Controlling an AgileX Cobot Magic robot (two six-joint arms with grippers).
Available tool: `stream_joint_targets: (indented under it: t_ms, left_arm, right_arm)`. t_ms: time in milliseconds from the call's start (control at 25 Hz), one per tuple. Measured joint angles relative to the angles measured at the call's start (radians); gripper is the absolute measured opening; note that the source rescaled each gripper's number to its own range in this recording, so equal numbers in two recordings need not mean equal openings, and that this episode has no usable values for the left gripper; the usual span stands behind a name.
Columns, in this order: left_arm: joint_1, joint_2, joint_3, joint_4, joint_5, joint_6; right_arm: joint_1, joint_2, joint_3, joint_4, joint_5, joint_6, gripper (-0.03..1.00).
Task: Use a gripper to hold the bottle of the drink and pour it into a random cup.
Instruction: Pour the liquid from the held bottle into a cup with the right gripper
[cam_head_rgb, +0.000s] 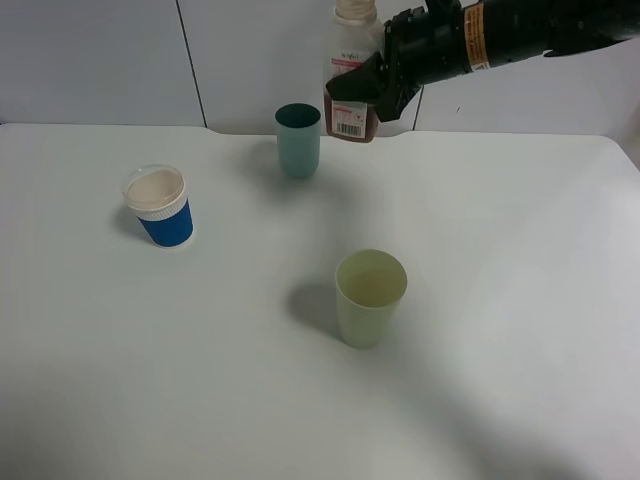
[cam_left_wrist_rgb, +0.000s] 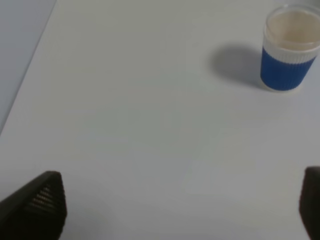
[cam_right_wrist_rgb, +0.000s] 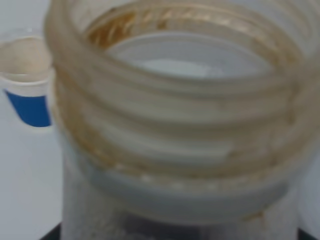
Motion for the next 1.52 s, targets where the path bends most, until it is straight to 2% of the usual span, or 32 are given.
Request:
stream_joint_targets:
  t_ms: [160, 360, 520, 760, 920, 1040, 1360, 1520]
  left_arm:
    - [0.0, 0.0, 0.0, 0.0, 0.0, 0.0]
    - [0.0, 0.0, 0.0, 0.0, 0.0, 0.0]
    - [0.0, 0.0, 0.0, 0.0, 0.0, 0.0]
    - [0.0, 0.0, 0.0, 0.0, 0.0, 0.0]
    - [0.0, 0.0, 0.0, 0.0, 0.0, 0.0]
    - [0.0, 0.0, 0.0, 0.0, 0.0, 0.0]
    - [0.0, 0.0, 0.0, 0.0, 0.0, 0.0]
    - [0.0, 0.0, 0.0, 0.0, 0.0, 0.0]
  right_arm:
    - [0.0, -0.002, 0.0, -0.002, 0.017, 0.036, 0.0]
    - [0.0, -0.004, 0.0, -0.002, 0.116, 0.16, 0.0]
    - [0.002, -0.004, 0.0, -0.001, 0.273, 0.305, 0.0]
    - [0.052, -0.004, 0.0, 0.001, 0.55, 0.435, 0.0]
    - [0.126, -0.004, 0.0, 0.003, 0.739, 0.45, 0.0]
    - [0.185, -0.004, 0.0, 0.004, 0.84, 0.451, 0.0]
    - [0.28, -0.004, 0.0, 0.006, 1.05, 0.447, 0.0]
    - [0.299, -0.004, 0.0, 0.024, 1.12, 0.395, 0.0]
